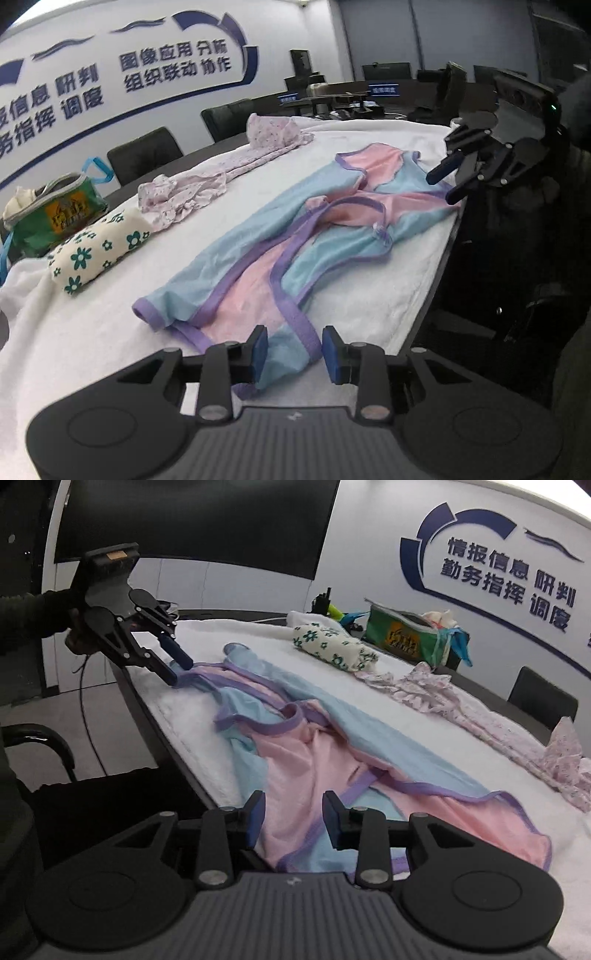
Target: Fold clothes
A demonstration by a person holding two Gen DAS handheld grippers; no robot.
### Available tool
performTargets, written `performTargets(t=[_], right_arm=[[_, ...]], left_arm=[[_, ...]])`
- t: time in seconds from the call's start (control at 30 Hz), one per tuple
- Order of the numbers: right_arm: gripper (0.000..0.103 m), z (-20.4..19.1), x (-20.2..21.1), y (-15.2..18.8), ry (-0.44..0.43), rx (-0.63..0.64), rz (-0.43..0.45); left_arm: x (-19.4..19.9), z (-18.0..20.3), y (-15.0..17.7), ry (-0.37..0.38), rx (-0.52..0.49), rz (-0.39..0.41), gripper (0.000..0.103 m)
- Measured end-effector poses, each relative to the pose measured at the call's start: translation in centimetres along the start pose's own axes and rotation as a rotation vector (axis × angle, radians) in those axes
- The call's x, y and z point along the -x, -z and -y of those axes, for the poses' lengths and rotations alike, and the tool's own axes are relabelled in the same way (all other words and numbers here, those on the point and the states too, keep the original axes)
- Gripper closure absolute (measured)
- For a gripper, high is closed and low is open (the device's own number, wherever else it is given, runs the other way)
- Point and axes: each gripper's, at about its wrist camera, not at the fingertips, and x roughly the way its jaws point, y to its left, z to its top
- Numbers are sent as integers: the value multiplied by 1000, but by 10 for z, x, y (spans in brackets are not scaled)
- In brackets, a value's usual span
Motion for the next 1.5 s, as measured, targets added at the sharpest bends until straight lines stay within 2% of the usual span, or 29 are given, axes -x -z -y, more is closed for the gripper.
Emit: performTargets(t=[0.07, 0.1, 0.13, 0.17, 0.23, 0.27, 0.33, 0.37, 0.4, 0.5, 0.63, 0.7, 0.73, 0.77, 0.8, 0.83, 0.87, 0.9, 1.0, 1.13, 1.2, 1.33, 1.4, 1.47, 1.5], right_arm=[[70, -6, -4, 0, -3, 7, -15], [70, -9, -6, 0, -4, 10, -22], [70, -10, -9, -2, -8, 16, -24], [70, -10, -13, -8, -23, 24, -10], [65, -7, -22, -25, -43, 28, 27], [61, -3, -28, -38, -47, 22, 49], [61, 4, -45, -67, -46, 18, 74], [61, 8, -56, -83, -41, 20, 76], [61, 11, -72, -101, -75, 41, 80], [61, 21, -130, -155, -222, 145, 58], [61, 28, -227, -211, -406, 205, -82], [61, 21, -265, -223, -484, 228, -151], [61, 18, -277, -223, -506, 246, -184], [61, 14, -289, -224, -527, 264, -217], [70, 12, -298, -222, -543, 283, -244], [78, 12, -302, -219, -574, 286, -267], [93, 12, -301, -218, -610, 280, -267], [99, 13, -300, -217, -645, 273, -266], [102, 10, -290, -221, -637, 315, -211], [102, 16, -291, -245, -584, 276, -107], [102, 13, -301, -259, -571, 285, -93], [102, -9, -335, -280, -558, 321, -104], [101, -21, -358, -282, -541, 334, -139], [101, -33, -377, -283, -509, 340, -188], [98, -30, -374, -283, -508, 334, -196]], left_arm=[[-2, 0, 2, 9, -23, -3, 75], [-3, 0, 3, 15, -32, -6, 79], [-3, -3, 2, 30, -21, -10, 90], [-3, -8, 2, 49, 1, -15, 90], [3, -15, 0, 57, 46, 5, 86], [8, -18, 1, 51, 71, 21, 72], [18, -24, 1, 37, 121, 51, 54], [23, -27, 1, 31, 145, 66, 52], [28, -30, 1, 24, 170, 81, 52], [24, -36, 4, -65, 319, -27, 52], [7, -40, 6, -171, 671, -123, 55], [5, -37, 4, -215, 780, -113, 55], [3, -34, 2, -235, 807, -108, 65], [1, -31, 0, -255, 823, -106, 87], [-1, -28, -1, -269, 826, -105, 96], [-2, -25, -1, -280, 821, -104, 97], [-3, -23, -2, -292, 816, -103, 97], [-2, -23, -2, -296, 815, -97, 98], [3, -31, 1, -306, 821, -67, 99], [23, -58, 14, -378, 843, -40, 100], [32, -72, 21, -417, 860, -30, 100], [45, -98, 39, -496, 897, -42, 100], [46, -106, 48, -495, 905, -67, 99], [49, -113, 56, -484, 925, -78, 92], [54, -117, 55, -473, 930, -62, 89]])
